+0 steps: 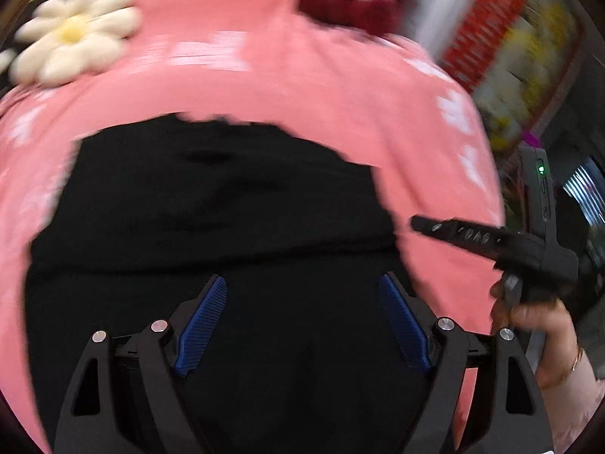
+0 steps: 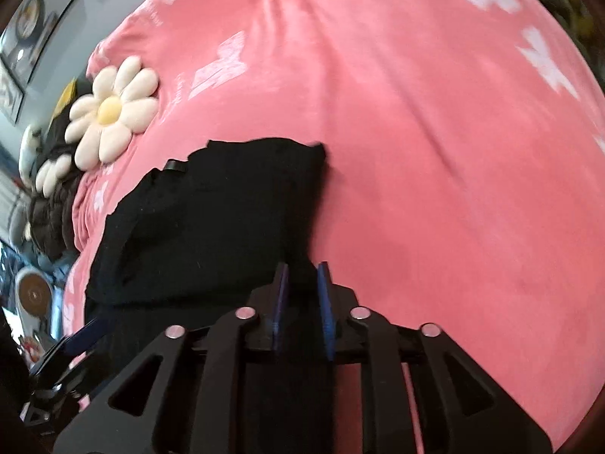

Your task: Fold small clothes

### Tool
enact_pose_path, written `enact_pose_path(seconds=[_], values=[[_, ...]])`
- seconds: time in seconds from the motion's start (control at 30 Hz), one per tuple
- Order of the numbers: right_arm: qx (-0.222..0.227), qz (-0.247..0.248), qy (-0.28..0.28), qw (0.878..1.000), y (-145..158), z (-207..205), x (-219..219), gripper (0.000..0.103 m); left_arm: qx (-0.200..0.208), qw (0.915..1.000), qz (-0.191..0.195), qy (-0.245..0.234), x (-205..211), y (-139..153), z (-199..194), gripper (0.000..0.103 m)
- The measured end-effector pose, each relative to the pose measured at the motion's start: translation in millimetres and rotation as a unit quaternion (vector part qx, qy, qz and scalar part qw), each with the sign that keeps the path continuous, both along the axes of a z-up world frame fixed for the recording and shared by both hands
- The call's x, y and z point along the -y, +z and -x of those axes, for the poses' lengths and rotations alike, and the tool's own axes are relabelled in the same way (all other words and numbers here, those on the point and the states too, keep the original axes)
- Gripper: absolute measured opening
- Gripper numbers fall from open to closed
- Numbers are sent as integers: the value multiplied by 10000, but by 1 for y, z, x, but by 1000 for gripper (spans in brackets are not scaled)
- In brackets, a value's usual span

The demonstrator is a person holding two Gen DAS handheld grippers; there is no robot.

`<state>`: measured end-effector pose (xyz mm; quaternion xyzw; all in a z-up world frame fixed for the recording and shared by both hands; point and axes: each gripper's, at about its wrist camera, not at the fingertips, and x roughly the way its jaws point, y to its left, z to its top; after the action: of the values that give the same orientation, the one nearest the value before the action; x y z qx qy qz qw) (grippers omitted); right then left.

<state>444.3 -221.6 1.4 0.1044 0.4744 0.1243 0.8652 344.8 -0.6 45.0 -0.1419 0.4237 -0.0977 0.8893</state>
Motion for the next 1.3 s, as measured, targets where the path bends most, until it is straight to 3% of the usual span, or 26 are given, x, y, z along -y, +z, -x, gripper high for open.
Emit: enact_pose_path(seconds=[0.07,0.1,0.13,0.17,0.2,0.33,0.4,0.47,0.5,0.6,0.63,0.67,0.83,0.93,1.0,1.03,1.07,1.1,1.17,1.2,1.23,1.3], values=[[-49,21,133,9999,-3,-12,-17,53,-95,9988,188,434,-36,0,5,80],[-59,127,152,9998,-6,-19,-26,54,-163,9976,245,626,-53,-1,7,80],[-98,482,206,9986,-14,-28,-40,45,-193,9969,245,718,-63,-2,6,80],[-148,619,300,9975,-17,-29,-46,7,-205,9960,164,855,-77,-2,7,80],[-140,704,333,9969,-16,-30,-53,3,-194,9955,79,921,-85,-2,8,80],[794,631,-42,9948,33,-18,-40,3,-16,9939,-214,1077,-109,1,13,80],[568,860,-316,9942,18,-29,-24,3,-65,9928,-391,1129,-114,-3,9,80],[-210,1059,-316,9937,-18,-40,-11,4,-185,9902,-591,1250,-121,-12,6,80],[-270,964,-324,9944,-20,-34,-8,5,-210,9897,-609,1278,-123,-14,7,80],[165,756,-484,9958,3,1,0,19,-223,9890,-469,1387,-134,-15,15,80],[227,695,-478,9962,6,12,2,35,-228,9888,-430,1408,-138,-15,20,80],[315,668,-457,9962,8,30,6,43,-251,9882,-460,1438,-141,-16,25,80],[156,689,-365,9968,-3,74,17,44,-348,9844,-533,1640,-149,-18,24,80],[75,580,-327,9978,-4,88,12,44,-275,9878,-611,1404,-137,-18,1,79],[16,484,-316,9983,-4,93,4,45,-292,9867,-899,1324,-128,-25,-18,55],[-7,417,-318,9986,-3,97,2,46,-391,9852,-1028,1313,-128,-31,-27,17],[-11,358,-317,9989,-2,98,-1,46,-653,9819,-1040,1439,-138,-40,-36,11],[-14,309,-313,9990,-2,100,-2,47,-725,9789,-873,1701,-152,-45,-36,11],[-81,189,-243,9995,-3,103,-12,47,-730,9640,-954,2372,-182,-48,-27,6],[-106,164,-85,9998,-3,105,-24,49,-736,9513,-1186,2750,-200,-48,-17,4],[-105,185,104,9997,-4,105,-36,49,-754,9462,-1196,2909,-211,-49,-11,4],[-18,350,629,9974,-4,106,-72,49,-803,9445,-848,3071,-241,-52,9,4]])
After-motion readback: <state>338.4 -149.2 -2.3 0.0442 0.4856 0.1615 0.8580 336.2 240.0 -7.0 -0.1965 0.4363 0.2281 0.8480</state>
